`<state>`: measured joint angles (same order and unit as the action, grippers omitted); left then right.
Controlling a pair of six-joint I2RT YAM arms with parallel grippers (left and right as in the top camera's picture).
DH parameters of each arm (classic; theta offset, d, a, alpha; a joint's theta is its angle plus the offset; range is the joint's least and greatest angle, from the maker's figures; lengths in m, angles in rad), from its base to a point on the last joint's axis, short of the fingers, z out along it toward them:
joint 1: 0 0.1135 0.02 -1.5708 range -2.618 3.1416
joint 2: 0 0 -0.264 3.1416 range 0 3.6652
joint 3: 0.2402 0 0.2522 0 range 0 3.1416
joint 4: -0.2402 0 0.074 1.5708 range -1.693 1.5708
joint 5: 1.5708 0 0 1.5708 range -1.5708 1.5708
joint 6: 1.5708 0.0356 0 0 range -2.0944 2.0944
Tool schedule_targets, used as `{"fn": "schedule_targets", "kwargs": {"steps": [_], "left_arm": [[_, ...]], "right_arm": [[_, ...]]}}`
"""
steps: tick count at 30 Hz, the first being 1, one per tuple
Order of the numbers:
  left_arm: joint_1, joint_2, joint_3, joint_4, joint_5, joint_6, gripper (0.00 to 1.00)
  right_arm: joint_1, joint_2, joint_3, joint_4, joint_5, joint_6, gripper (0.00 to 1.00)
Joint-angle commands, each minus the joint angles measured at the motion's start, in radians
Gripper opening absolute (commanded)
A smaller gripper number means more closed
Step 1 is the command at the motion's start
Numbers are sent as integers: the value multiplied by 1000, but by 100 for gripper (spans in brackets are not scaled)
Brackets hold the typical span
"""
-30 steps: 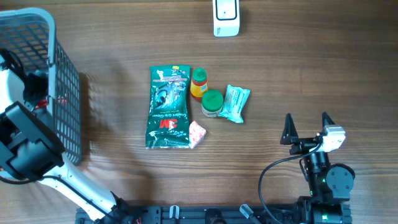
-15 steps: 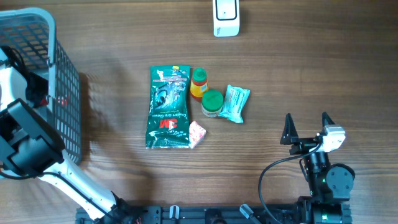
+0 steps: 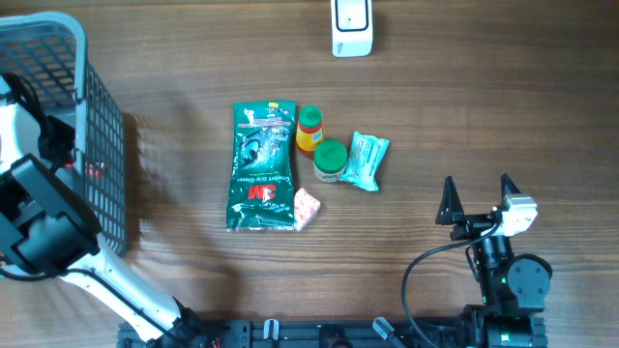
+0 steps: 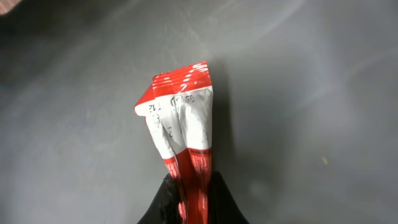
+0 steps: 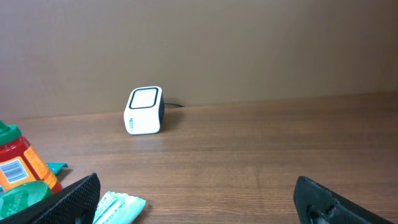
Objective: Scan the item barcode
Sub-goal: 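Reach left gripper into basket and grasp the red stick packet, then carry the red packet with left gripper to the scanner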
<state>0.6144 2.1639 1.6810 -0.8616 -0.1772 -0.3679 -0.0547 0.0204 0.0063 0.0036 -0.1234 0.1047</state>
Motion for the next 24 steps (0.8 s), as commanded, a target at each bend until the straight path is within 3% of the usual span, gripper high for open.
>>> {"fn": "schedule_targets", "kwargs": {"steps": [1, 11, 16, 19, 24], "left_arm": [[5, -183, 21, -3, 23, 20, 4], [5, -563, 21, 27, 56, 16, 4], [-10, -737, 21, 56, 295, 12, 4], [-73, -821, 21, 40, 360, -35, 4], [-294, -890, 21, -7, 359, -41, 4]], "right_arm": [[3, -4, -1, 4, -1, 2, 100], [3, -3, -1, 4, -1, 2, 100], [3, -4, -1, 4, -1, 2, 100], [3, -3, -1, 4, -1, 2, 100], [3, -4, -1, 4, -1, 2, 100]]}}
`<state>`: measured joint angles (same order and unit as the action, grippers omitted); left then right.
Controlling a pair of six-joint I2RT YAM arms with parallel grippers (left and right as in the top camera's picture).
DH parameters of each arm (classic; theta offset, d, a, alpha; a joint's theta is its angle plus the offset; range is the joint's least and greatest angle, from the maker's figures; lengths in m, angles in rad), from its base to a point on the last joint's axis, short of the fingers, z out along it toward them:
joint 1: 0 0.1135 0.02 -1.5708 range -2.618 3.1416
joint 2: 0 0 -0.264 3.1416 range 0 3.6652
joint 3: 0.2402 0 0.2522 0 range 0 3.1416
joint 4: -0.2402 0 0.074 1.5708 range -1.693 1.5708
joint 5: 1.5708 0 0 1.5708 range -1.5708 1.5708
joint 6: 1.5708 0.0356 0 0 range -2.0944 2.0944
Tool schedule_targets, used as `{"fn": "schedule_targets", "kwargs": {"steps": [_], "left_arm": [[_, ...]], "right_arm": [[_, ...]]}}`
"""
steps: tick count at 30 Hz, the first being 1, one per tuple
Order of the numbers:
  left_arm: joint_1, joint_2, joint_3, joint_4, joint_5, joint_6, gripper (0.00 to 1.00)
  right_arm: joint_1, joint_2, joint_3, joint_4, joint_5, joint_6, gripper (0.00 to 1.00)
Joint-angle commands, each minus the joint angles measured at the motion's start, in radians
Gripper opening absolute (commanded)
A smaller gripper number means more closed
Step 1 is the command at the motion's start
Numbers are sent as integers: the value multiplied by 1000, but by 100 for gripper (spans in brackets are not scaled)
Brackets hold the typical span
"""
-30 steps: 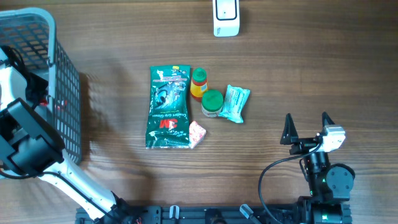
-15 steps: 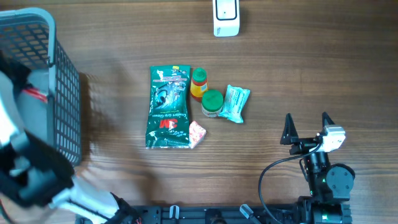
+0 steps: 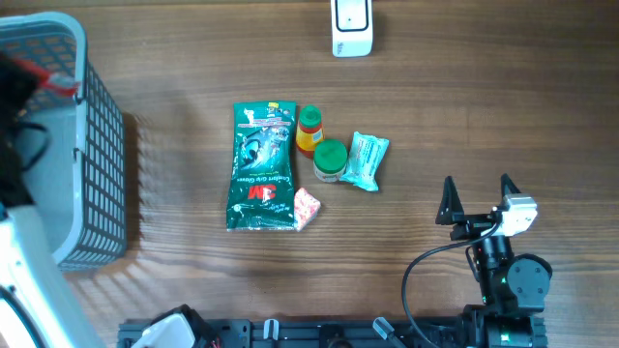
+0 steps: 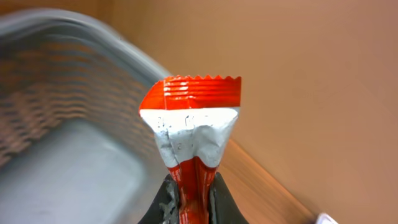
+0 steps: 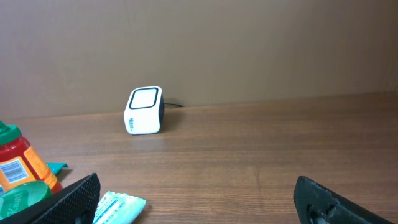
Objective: Scan the item barcode
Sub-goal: 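Carry the red packet with left gripper to the scanner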
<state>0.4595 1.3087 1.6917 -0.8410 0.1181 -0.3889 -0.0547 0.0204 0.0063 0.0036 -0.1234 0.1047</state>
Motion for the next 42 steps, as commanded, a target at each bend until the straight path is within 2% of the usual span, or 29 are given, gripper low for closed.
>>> {"fn": "schedule_targets", "kwargs": {"steps": [1, 6, 13, 21, 27, 33, 42], "left_arm": [[-201, -37, 10, -41, 64, -20, 4], [-447, -2, 10, -60, 64, -20, 4], [-707, 96, 10, -13, 63, -19, 4], [-912, 236, 10, 30, 64, -19, 4], [-1083, 393, 10, 129, 60, -11, 4], [-1199, 578, 10, 208, 56, -12, 4], [-1268, 779, 10, 221, 57, -39, 4]], "right_arm": [[3, -4, -1, 4, -1, 3, 100], [3, -4, -1, 4, -1, 2, 100], [3, -3, -1, 4, -1, 2, 100], [3, -3, -1, 4, -1, 2, 100], [3, -3, -1, 4, -1, 2, 100], [3, -4, -1, 4, -1, 2, 100], [3, -4, -1, 4, -1, 3, 100]]}}
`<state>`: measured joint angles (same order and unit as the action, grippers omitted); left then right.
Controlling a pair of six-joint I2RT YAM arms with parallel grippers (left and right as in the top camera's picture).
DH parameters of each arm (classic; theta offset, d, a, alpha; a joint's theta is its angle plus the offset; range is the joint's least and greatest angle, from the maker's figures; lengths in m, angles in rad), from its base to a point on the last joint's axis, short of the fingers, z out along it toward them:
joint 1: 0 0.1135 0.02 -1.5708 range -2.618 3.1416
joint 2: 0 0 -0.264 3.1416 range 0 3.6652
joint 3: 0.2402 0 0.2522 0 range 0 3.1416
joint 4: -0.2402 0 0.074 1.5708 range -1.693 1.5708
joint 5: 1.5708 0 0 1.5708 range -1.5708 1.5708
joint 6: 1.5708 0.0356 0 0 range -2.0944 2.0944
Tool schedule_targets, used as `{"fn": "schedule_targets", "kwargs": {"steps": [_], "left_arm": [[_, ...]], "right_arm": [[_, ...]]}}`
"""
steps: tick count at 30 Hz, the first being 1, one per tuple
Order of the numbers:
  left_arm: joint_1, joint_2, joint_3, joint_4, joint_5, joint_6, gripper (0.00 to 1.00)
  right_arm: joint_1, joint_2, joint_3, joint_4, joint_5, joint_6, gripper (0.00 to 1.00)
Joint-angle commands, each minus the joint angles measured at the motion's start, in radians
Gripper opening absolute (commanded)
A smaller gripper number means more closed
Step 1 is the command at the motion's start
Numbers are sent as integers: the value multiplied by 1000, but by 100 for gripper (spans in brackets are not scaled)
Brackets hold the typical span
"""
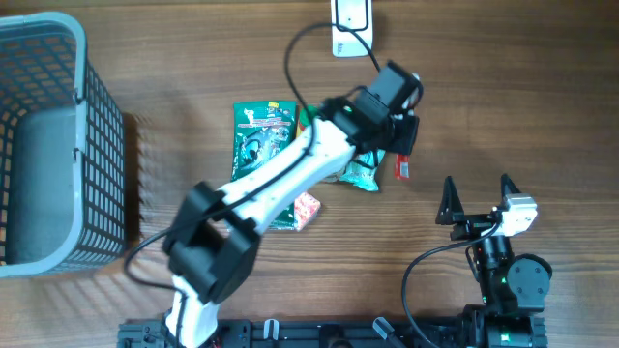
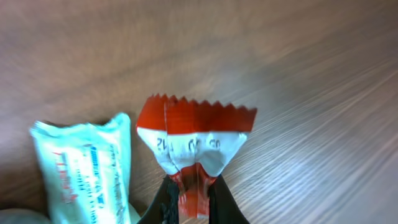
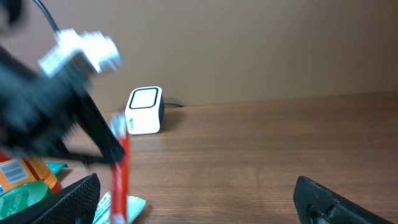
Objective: Scan the item barcode
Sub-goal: 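Carry the red packet with left gripper to the scanner, then place the red packet right of the wipes and withdraw left arm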
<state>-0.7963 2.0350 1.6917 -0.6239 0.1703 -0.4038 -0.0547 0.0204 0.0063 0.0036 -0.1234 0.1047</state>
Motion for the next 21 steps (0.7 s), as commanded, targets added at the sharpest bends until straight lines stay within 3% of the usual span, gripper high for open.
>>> {"fn": "schedule_targets", "kwargs": {"steps": [1, 5, 12, 18, 21], "left_arm": [[-18, 72, 10, 4, 4, -24, 4], [-26, 105, 10, -19, -16, -84, 4], [-26, 106, 10, -49, -113, -524, 4], [-26, 106, 10, -79, -234, -731, 4], [-27, 106, 10, -75, -235, -756, 4]], "right_arm": [[3, -3, -1, 4, -1, 3, 100], [3, -4, -1, 4, -1, 2, 100], [3, -4, -1, 4, -1, 3, 100], [3, -4, -1, 4, -1, 2, 100], [3, -3, -1, 4, -1, 2, 99]]}}
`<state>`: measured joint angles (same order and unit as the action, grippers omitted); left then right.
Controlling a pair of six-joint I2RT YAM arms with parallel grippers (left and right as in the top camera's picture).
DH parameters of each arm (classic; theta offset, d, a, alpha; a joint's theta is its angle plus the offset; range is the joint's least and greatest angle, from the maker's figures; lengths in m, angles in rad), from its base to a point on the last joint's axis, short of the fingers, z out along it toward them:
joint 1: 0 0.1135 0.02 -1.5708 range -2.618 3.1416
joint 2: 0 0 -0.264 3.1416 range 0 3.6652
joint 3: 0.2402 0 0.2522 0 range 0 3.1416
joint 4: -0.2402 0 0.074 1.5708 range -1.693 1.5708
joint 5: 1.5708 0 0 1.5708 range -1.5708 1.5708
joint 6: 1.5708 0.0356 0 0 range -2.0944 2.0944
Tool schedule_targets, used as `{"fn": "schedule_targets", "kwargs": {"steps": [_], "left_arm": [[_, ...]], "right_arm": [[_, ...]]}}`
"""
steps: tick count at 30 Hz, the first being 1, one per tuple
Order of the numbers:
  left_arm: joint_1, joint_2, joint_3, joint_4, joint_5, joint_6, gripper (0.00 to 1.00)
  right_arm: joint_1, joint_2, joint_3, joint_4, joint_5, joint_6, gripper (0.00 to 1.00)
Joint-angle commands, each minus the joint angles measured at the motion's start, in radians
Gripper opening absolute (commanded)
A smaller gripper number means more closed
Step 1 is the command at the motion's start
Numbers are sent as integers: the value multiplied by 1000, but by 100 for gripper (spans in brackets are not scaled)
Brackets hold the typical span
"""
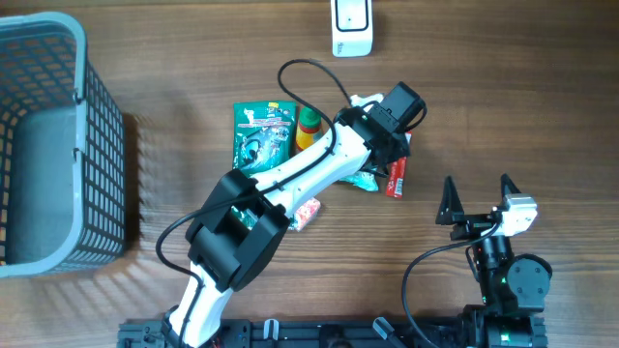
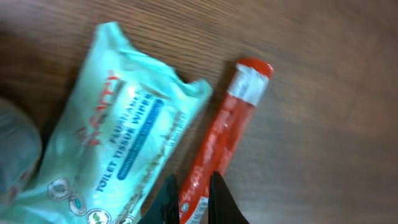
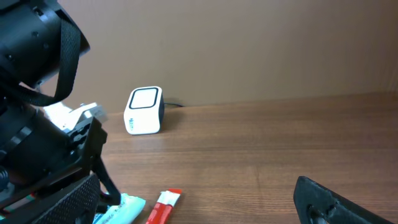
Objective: Scan the item barcode
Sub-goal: 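Place the red packet right of the wipes and withdraw left arm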
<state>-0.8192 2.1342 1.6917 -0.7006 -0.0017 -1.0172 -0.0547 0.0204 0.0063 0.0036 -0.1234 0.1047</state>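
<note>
The red and white sachet [image 1: 396, 179] lies flat on the wood table just right of the teal wipes pack [image 1: 366, 159]. My left gripper [image 1: 394, 162] is low over it. In the left wrist view its fingers [image 2: 194, 200] stand shut on the near end of the sachet [image 2: 227, 134], where a barcode shows. The wipes pack [image 2: 118, 137] lies to the left. The white scanner [image 1: 351, 26] stands at the far edge, also seen as the scanner [image 3: 144, 111] in the right wrist view. My right gripper [image 1: 477, 198] rests open near the front right, nothing between its fingers [image 3: 81, 199].
A grey mesh basket [image 1: 102, 145] stands at the left edge. A green 3M pouch [image 1: 261, 164], an orange bottle [image 1: 309, 129], a green-lidded jar [image 1: 330, 159] and a small pink packet [image 1: 306, 208] are grouped mid-table. My left arm spans from the front to the sachet.
The sachet hung upright from my left gripper above the table right of the wipes pack. Now it lies flat on the table there, with the gripper lower. The right arm is unchanged.
My left gripper held the sachet down inside the grey basket. Then it held it up above the basket's rim. After that it was across the table beside the wipes pack, sachet hanging. Now the sachet lies on the wood.
</note>
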Motion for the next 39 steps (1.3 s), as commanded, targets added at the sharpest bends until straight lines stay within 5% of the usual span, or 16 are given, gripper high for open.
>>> {"fn": "schedule_targets", "kwargs": {"steps": [1, 4, 5, 6, 19, 29, 35, 39], "left_arm": [[-4, 7, 10, 1, -65, -142, 4], [-2, 5, 10, 24, -80, -82, 59], [0, -6, 11, 66, -80, -28, 91], [2, -15, 11, 90, -79, -1, 100], [50, -201, 230, 149, -115, 478, 100], [47, -419, 267, 276, -546, 835, 100], [50, -533, 267, 443, -710, 1339, 100], [56, -576, 267, 458, -813, 1459, 100]], "right_arm": [[3, -3, -1, 4, -1, 2, 100], [3, -3, -1, 4, -1, 2, 100], [3, -4, -1, 4, -1, 2, 100], [3, -3, -1, 4, -1, 3, 100], [3, -4, -1, 4, -1, 2, 100], [3, -3, -1, 4, -1, 2, 100], [3, -4, -1, 4, -1, 2, 100], [3, -4, -1, 14, 30, -4, 100]]}}
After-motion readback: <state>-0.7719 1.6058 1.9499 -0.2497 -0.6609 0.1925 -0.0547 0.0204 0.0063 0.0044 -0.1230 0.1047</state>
